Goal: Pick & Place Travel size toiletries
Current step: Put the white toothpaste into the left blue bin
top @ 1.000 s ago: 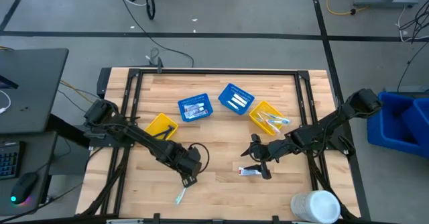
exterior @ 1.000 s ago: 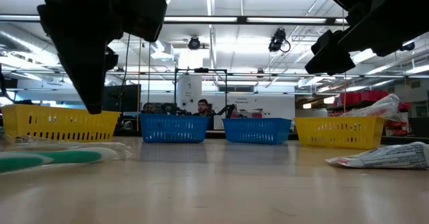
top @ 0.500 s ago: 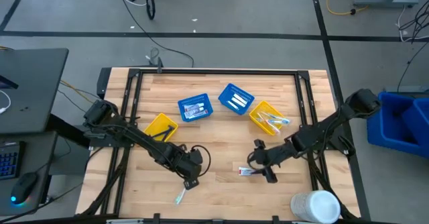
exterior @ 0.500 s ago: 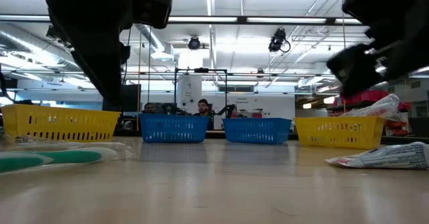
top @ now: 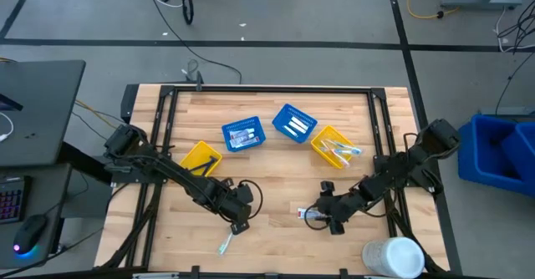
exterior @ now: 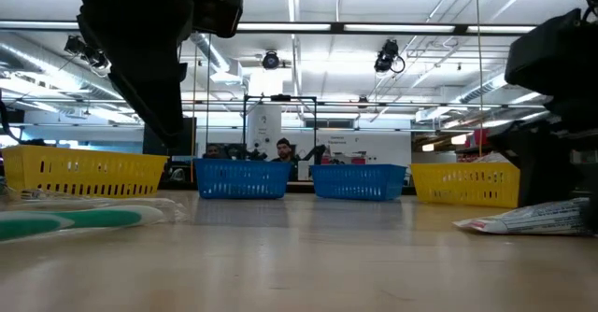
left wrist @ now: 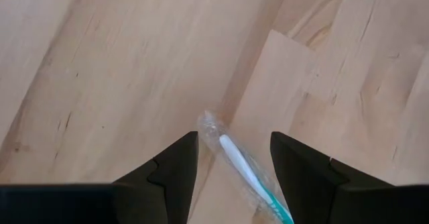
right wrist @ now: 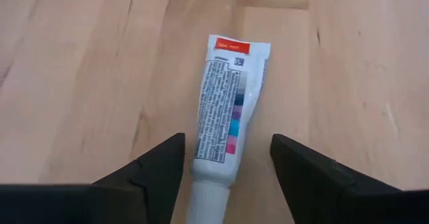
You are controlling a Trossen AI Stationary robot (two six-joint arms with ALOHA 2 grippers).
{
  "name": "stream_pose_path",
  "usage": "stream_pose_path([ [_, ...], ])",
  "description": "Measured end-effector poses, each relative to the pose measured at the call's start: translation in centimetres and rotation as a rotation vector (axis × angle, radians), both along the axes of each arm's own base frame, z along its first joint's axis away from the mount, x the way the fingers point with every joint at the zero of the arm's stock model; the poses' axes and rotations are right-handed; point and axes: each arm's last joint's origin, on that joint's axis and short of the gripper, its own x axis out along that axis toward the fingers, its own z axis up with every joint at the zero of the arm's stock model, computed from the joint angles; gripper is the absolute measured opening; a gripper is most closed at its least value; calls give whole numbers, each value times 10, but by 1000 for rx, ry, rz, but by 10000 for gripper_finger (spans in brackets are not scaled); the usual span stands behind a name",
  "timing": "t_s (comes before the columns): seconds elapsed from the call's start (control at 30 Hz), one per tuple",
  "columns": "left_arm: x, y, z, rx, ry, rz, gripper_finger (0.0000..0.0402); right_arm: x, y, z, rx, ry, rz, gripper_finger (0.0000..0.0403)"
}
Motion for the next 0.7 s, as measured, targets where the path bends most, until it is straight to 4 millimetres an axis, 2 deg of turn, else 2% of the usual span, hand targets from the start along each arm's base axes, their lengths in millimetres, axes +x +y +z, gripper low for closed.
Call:
stream_pose_path([
  [0.23,3,1,2,60,-64,24,197,1,0,-7,-55,2,-1,167],
  [0.43,16,-3,10,135,-229,-79,197,9,0,-2,-41,-93,5,109],
  [0.6,30,1,19,160,-368,-136,201,26,-6,12,-73,-296,-35,96],
  [0.7,38,11,22,74,-410,19,206,37,-12,24,-156,-448,-72,106],
])
